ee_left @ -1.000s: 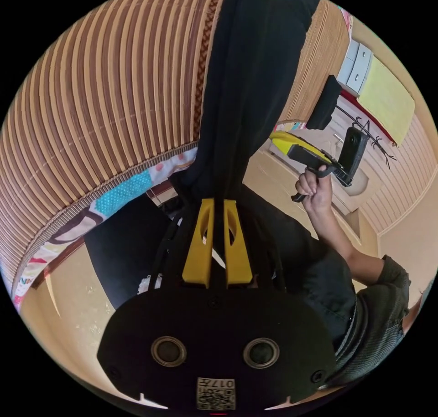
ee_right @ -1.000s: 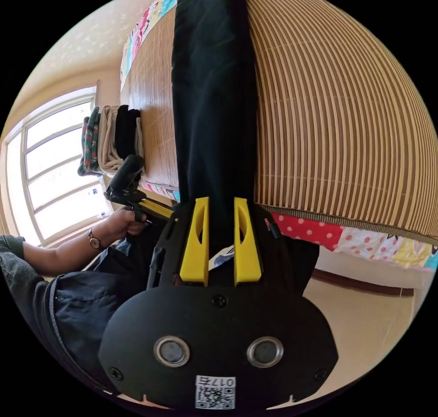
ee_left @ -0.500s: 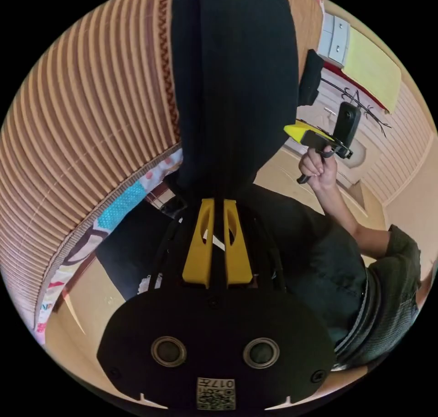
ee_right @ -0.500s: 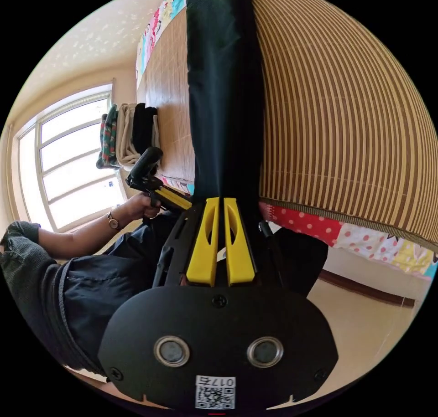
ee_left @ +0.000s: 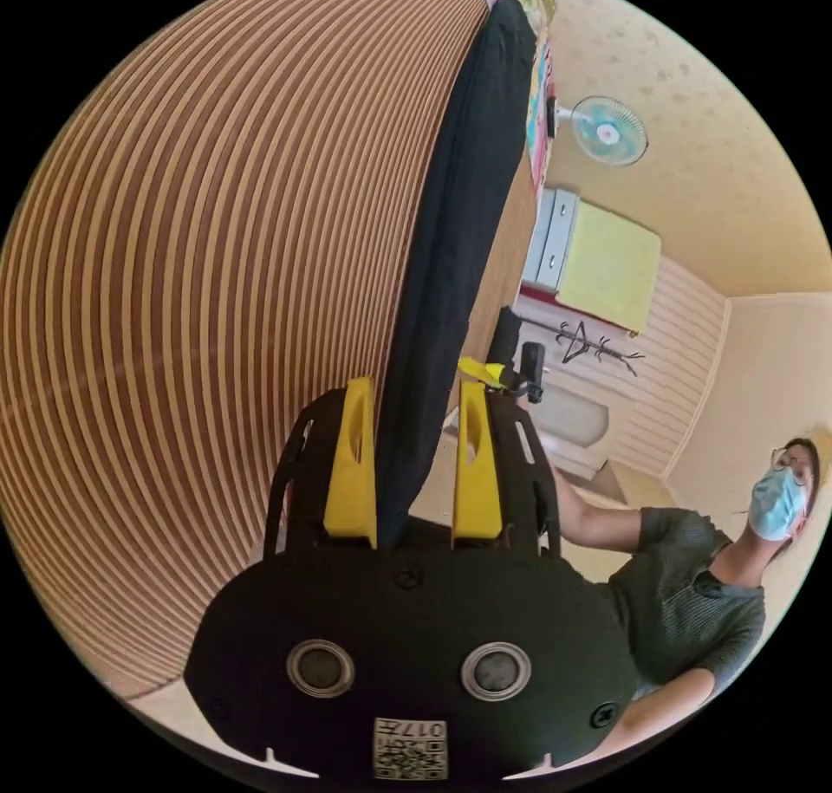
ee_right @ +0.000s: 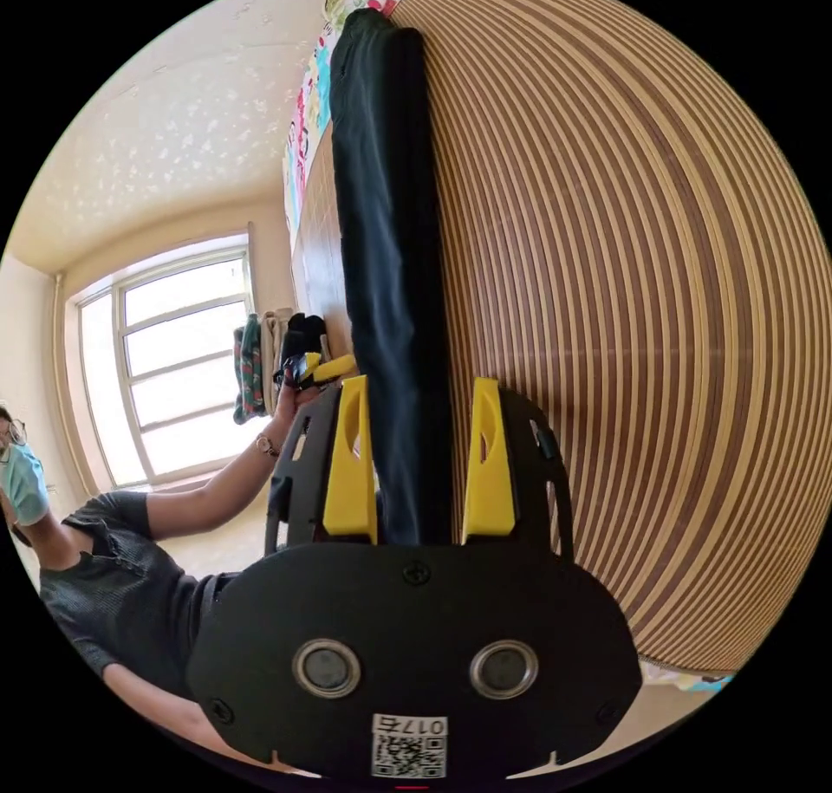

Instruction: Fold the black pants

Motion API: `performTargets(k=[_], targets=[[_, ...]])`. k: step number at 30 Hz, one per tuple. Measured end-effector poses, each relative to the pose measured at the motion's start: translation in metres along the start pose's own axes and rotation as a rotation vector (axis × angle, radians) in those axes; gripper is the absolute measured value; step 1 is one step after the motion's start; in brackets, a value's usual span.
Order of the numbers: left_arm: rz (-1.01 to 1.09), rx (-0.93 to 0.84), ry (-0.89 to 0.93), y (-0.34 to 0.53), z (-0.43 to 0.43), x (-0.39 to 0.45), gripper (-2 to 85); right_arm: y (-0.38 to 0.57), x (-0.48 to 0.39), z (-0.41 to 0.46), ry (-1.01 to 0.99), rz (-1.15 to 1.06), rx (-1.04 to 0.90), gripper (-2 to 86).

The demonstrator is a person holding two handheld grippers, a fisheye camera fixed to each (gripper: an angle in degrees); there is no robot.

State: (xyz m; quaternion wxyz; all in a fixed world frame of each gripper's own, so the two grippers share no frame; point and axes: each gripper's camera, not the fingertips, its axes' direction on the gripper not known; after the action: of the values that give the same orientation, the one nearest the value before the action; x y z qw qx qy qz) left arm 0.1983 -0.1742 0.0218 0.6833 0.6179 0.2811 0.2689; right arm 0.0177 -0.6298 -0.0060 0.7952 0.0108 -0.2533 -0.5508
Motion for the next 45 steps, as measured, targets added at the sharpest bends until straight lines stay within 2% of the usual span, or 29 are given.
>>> performTargets(k=[2,4,7,10,11,13,17,21,26,32,38,41,45], targets=[[0.014,0.034,0.01,-0.031,0.005,0.0,15.5,-0.041,-0.001,0.001,-0.057,-0.035,0.022,17.0],[0.031,0.022,-0.059,-0.06,0.017,0.005,16.2,-0.065,-0.003,0.008,-0.07,-0.036,0.015,16.2],[0.075,-0.07,-0.087,-0.092,0.051,0.013,15.1,-0.089,-0.007,0.025,-0.136,-0.031,-0.013,14.4],[0.049,-0.16,-0.152,-0.1,0.076,0.012,11.7,-0.085,-0.019,0.034,-0.075,-0.026,-0.043,9.0],[0.063,-0.154,-0.202,-0.093,0.077,0.016,9.1,-0.076,-0.026,0.029,-0.118,-0.052,-0.026,6.8],[0.137,-0.116,-0.166,-0.076,0.071,0.028,5.7,-0.057,-0.038,0.018,-0.219,-0.093,0.002,4.7],[0.304,-0.048,-0.008,-0.017,0.05,0.071,5.1,-0.002,-0.095,-0.009,-0.396,-0.256,-0.007,2.5],[0.474,-0.037,0.022,0.062,0.039,0.14,5.1,0.062,-0.173,-0.039,-0.385,-0.407,-0.03,1.5],[0.638,0.021,0.093,0.158,0.024,0.223,5.4,0.163,-0.287,-0.093,-0.428,-0.608,0.035,1.0],[0.922,0.113,0.082,0.267,0.006,0.347,5.1,0.245,-0.429,-0.154,-0.468,-0.922,0.06,0.9],[1.15,0.29,0.058,0.336,-0.019,0.446,5.1,0.27,-0.545,-0.191,-0.408,-1.164,0.08,0.8],[1.104,0.373,0.029,0.328,-0.025,0.462,5.1,0.228,-0.556,-0.184,-0.3,-1.079,0.097,0.8],[0.811,0.434,-0.143,0.251,-0.018,0.428,5.1,0.14,-0.52,-0.146,-0.149,-0.871,0.065,0.8]])
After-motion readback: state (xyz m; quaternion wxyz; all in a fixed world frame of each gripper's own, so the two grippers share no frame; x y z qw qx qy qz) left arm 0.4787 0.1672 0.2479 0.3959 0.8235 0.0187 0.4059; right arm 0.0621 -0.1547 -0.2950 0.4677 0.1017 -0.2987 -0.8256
